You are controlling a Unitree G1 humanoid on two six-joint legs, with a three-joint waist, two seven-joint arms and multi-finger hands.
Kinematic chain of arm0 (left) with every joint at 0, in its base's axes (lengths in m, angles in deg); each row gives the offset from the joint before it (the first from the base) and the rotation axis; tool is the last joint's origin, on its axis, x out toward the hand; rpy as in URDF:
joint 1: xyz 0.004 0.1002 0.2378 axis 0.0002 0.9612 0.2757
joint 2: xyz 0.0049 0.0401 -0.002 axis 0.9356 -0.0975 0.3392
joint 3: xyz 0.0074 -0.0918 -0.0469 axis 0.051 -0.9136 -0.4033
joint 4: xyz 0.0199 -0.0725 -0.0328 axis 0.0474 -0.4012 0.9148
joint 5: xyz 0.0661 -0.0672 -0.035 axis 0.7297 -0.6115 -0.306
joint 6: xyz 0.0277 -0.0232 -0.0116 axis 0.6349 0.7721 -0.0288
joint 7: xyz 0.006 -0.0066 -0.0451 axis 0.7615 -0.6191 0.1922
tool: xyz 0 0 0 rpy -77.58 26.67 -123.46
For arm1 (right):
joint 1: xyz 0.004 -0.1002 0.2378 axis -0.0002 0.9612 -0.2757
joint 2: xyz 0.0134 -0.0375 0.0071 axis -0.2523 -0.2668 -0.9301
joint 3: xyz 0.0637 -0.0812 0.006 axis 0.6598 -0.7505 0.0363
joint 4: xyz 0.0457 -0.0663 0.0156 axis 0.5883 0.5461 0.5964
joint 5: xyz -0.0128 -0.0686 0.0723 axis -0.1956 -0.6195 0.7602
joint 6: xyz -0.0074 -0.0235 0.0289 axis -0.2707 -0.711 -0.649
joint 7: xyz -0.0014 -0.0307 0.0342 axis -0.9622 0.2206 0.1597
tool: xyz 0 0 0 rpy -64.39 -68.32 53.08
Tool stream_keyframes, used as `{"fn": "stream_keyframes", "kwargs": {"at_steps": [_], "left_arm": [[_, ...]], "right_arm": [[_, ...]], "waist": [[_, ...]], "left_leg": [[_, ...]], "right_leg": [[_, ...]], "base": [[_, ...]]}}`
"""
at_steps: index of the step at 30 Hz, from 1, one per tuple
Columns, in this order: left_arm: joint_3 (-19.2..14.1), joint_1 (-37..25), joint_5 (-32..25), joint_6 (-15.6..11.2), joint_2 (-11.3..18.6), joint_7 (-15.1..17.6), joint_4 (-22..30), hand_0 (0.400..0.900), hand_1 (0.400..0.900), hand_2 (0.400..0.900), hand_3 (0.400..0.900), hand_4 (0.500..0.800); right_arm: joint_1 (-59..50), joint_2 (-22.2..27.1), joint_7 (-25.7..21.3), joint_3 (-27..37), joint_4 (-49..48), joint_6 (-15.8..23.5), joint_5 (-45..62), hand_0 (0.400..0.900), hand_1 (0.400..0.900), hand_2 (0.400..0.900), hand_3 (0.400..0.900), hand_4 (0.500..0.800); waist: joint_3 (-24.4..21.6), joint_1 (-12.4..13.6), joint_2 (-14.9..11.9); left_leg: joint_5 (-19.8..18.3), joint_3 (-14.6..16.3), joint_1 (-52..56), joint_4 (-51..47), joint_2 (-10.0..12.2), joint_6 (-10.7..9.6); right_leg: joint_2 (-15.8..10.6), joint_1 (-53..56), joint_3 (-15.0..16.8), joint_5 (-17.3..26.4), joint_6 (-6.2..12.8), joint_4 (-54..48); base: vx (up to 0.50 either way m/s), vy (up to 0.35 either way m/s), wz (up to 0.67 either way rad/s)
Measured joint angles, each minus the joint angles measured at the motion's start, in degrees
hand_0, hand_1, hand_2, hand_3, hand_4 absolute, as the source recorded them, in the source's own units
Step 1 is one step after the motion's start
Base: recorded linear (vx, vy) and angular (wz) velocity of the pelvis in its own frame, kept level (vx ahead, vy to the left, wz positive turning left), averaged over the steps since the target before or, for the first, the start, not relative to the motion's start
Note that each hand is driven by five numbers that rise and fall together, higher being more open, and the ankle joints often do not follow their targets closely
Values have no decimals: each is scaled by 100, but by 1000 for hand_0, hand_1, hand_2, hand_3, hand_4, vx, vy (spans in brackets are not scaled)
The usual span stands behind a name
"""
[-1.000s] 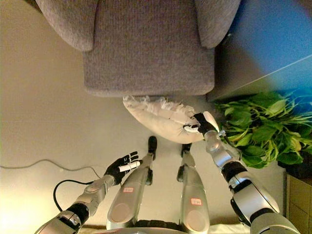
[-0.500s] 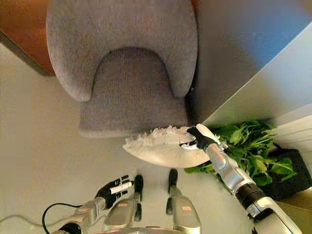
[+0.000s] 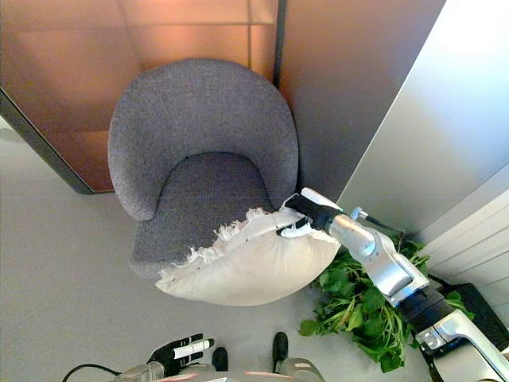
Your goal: Pick up the pillow and put it on the sofa.
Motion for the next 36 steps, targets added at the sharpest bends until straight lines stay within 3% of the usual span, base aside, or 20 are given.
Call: {"fn": "stream_keyframes", "kwargs": {"at_steps": [8,16,23,24,25,28,36], "left_arm": [[-4,-32,23,96,-5,5,-31,900,900,900,900,800],[-34,-30,65,237,1,14,-99,900,900,900,900,800],[-31,-84,61,360,-12,21,-102,900,900,900,900,800],[-31,-87,59,358,-11,21,-105,900,900,900,900,800],[-31,-113,53,375,-12,20,-111,900,900,900,900,800],[-31,-138,39,390,-16,20,-119,900,900,900,900,800],[-34,-185,47,397,-22,10,-142,900,900,900,900,800]], "right_arm": [[-1114,76,38,-96,14,-345,407,400,400,400,400,500],[-2068,84,11,-682,321,-546,767,400,400,400,400,500],[-3022,-306,-193,-1363,1857,-809,894,400,400,400,400,500],[-3244,-435,-230,-1504,2287,-816,955,575,575,575,575,605],[-3349,-505,-237,-1539,2606,-796,943,900,900,900,900,800],[-3534,-680,-278,-1577,3350,-822,930,900,900,900,900,800],[-4155,-850,-891,-1549,3930,-798,872,900,900,900,900,800]], "waist": [[-14,27,-7],[-223,53,-66],[-350,360,-95],[-351,339,-96],[-355,425,-96],[-383,590,-120],[-390,793,-130]], "left_leg": [[18,-35,98,48,11,-23],[10,-155,154,15,39,-39],[26,-238,167,49,74,-92],[34,-269,172,50,74,-99],[35,-333,163,49,77,-101],[41,-403,158,51,87,-118],[43,-703,86,54,88,-157]], "right_leg": [[8,116,-32,-4,-6,-2],[5,233,-137,-52,-48,-5],[33,284,-240,-76,-72,-6],[32,300,-277,-81,-78,-6],[28,326,-341,-95,-86,-8],[34,361,-419,-134,-99,-7],[42,463,-717,-237,-109,-5]], "base": [[16,-4,7],[32,11,11],[58,3,10],[102,12,20],[115,11,25],[87,-9,23],[76,-9,21]]}}
